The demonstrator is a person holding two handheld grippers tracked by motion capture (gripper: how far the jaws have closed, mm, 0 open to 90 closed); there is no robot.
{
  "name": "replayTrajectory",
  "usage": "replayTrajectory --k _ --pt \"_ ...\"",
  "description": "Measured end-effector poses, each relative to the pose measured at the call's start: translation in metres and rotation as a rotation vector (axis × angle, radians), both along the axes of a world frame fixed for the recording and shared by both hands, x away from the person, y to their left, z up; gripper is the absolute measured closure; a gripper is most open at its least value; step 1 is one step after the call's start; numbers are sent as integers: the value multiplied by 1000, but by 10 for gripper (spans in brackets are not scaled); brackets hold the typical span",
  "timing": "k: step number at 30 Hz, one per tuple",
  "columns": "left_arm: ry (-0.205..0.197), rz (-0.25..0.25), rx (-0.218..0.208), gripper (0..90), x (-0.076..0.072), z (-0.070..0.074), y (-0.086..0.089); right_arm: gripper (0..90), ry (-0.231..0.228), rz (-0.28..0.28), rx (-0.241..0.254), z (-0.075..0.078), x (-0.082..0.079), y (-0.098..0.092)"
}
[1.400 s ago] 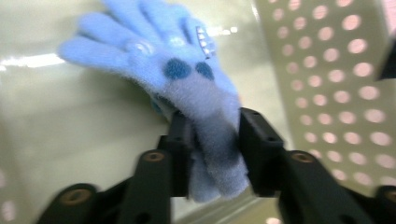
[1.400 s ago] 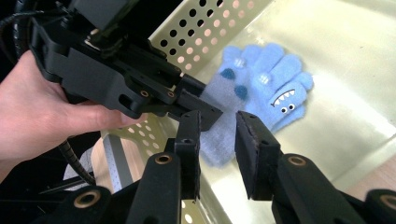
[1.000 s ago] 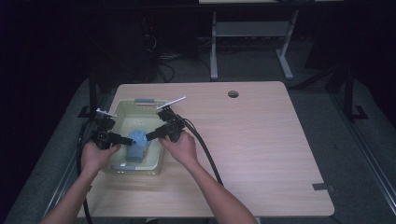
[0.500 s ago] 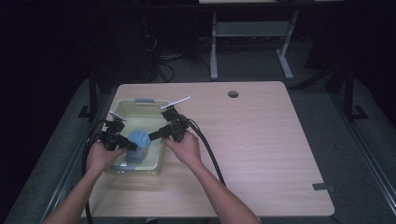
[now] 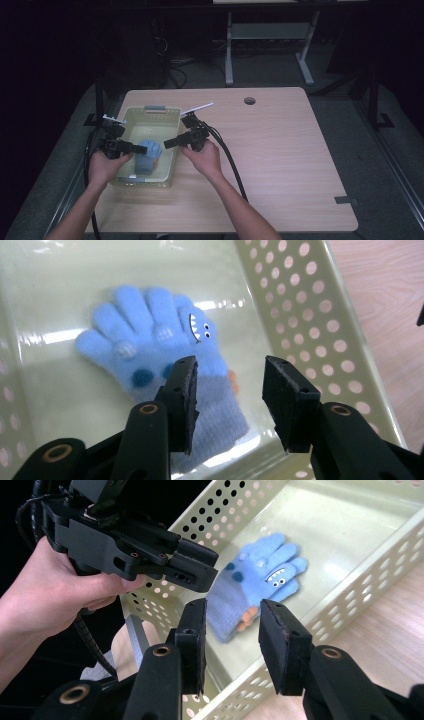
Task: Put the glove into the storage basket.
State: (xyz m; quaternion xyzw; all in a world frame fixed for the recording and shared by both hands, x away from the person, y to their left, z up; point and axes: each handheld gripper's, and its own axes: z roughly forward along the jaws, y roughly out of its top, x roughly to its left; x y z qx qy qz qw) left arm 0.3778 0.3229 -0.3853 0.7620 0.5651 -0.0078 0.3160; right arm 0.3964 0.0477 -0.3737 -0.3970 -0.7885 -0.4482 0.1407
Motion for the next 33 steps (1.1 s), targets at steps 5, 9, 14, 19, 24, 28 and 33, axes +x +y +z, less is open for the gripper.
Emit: replayTrajectory --k 5,9,14,19,24,28,33 --pt "-7 13 -25 545 1 0 1 610 2 -15 10 2 1 -8" --pt "-27 21 -46 536 1 3 2 598 -8 -22 17 5 1 -16" --pt "-61 4 -62 531 -1 9 -2 565 -1 -36 33 8 2 -28" --pt "-90 -7 -68 530 -1 16 -10 555 0 -46 37 8 3 -37" --pt "-107 -12 -92 523 -2 22 -16 549 -1 -57 42 8 6 -49" --pt "-118 -15 -104 517 -1 26 -22 543 0 -65 44 8 9 -59" --pt "-126 -28 -103 507 -2 28 -32 531 -2 -76 49 8 11 -74"
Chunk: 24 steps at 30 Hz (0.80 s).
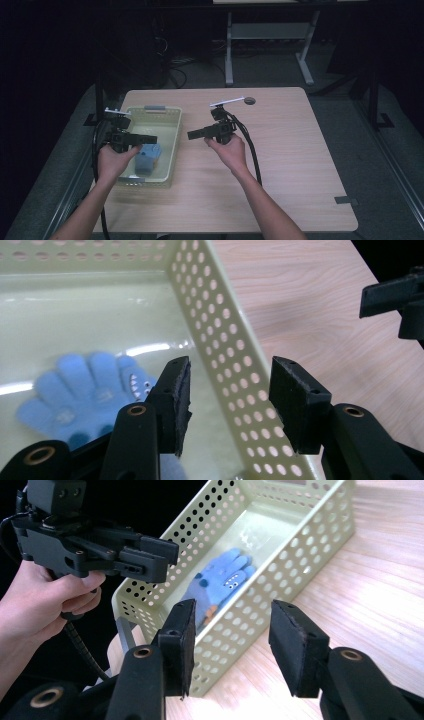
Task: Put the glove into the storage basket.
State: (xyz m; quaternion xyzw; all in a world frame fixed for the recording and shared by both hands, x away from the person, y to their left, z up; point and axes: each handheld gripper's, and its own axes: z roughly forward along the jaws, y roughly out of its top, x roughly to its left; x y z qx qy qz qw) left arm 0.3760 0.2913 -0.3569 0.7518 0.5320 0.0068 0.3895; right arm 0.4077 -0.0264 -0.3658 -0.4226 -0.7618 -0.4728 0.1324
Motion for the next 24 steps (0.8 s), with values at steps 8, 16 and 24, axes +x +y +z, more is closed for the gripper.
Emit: replayTrajectory --k 8,16,24 --pt "-11 -22 1 500 -2 3 -15 511 3 -21 13 1 -1 -24" --pt "-21 -30 -3 488 -5 6 -24 491 -12 -31 24 5 -5 -42" --pt "-33 -50 -14 486 -10 8 -31 477 -3 -53 26 4 -9 -57"
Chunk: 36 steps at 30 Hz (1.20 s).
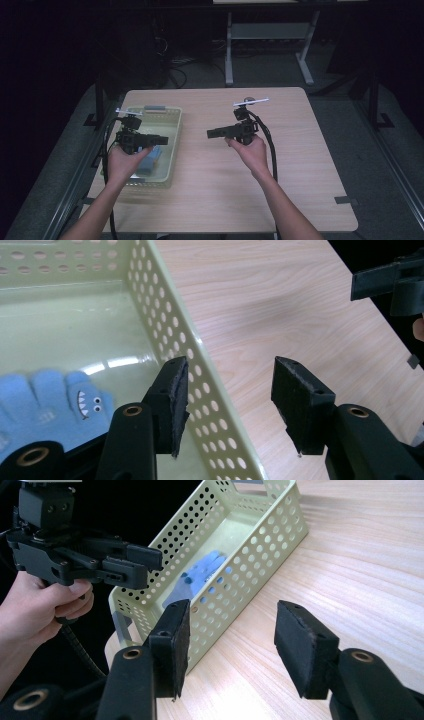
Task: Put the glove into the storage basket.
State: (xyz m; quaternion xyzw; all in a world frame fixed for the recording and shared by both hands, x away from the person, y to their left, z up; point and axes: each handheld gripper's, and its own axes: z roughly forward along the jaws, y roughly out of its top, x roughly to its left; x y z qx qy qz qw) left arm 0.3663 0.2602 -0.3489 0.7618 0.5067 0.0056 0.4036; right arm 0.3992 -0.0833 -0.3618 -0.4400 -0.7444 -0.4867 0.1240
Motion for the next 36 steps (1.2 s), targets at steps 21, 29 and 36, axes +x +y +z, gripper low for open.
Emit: replayTrajectory --k 21,29,36 --pt "-29 -64 -72 487 -11 8 -20 439 8 -42 1 -7 -6 -29" --pt "-33 -91 -62 484 -12 9 -32 421 13 -65 4 -9 -9 -42" --pt "-32 -117 -52 478 -14 8 -44 419 17 -77 1 -14 -11 -50"
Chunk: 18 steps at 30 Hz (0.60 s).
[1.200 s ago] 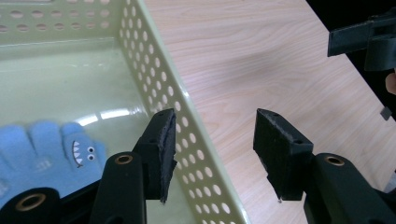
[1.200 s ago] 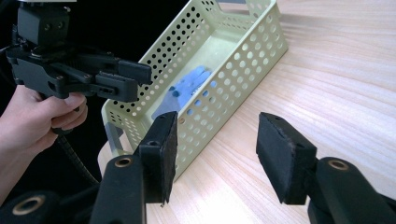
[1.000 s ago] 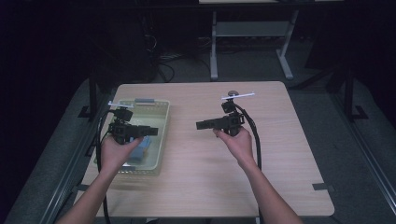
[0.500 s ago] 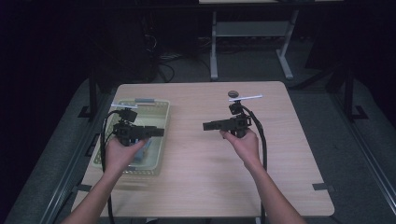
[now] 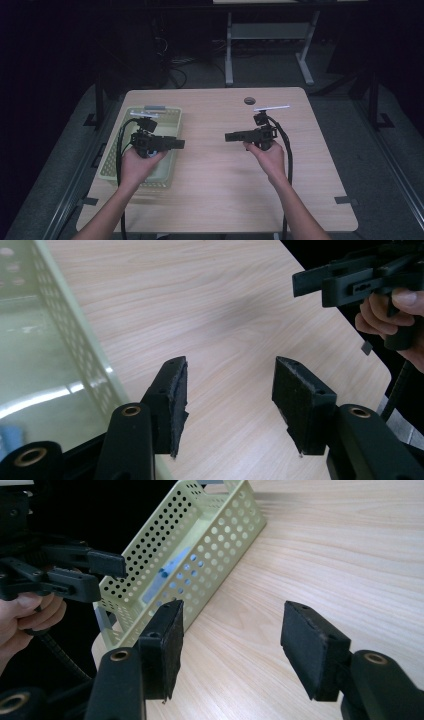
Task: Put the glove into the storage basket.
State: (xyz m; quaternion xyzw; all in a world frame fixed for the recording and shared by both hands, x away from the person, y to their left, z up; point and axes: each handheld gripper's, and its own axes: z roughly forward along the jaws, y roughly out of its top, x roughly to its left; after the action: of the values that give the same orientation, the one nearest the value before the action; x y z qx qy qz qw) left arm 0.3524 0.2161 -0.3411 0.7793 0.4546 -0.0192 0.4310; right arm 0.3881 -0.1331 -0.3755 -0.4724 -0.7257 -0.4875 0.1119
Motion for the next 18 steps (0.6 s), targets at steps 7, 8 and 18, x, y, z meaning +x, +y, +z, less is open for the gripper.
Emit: replayTrajectory --k 7,8,18 --pt "-3 -14 -1 460 -2 -1 -9 403 7 -26 2 -4 -2 -12" --pt "-6 -19 4 458 -2 -1 -9 402 7 -29 3 -4 -3 -14" --pt "-1 -38 -3 445 -5 -5 -20 386 15 -54 3 -9 -6 -28"
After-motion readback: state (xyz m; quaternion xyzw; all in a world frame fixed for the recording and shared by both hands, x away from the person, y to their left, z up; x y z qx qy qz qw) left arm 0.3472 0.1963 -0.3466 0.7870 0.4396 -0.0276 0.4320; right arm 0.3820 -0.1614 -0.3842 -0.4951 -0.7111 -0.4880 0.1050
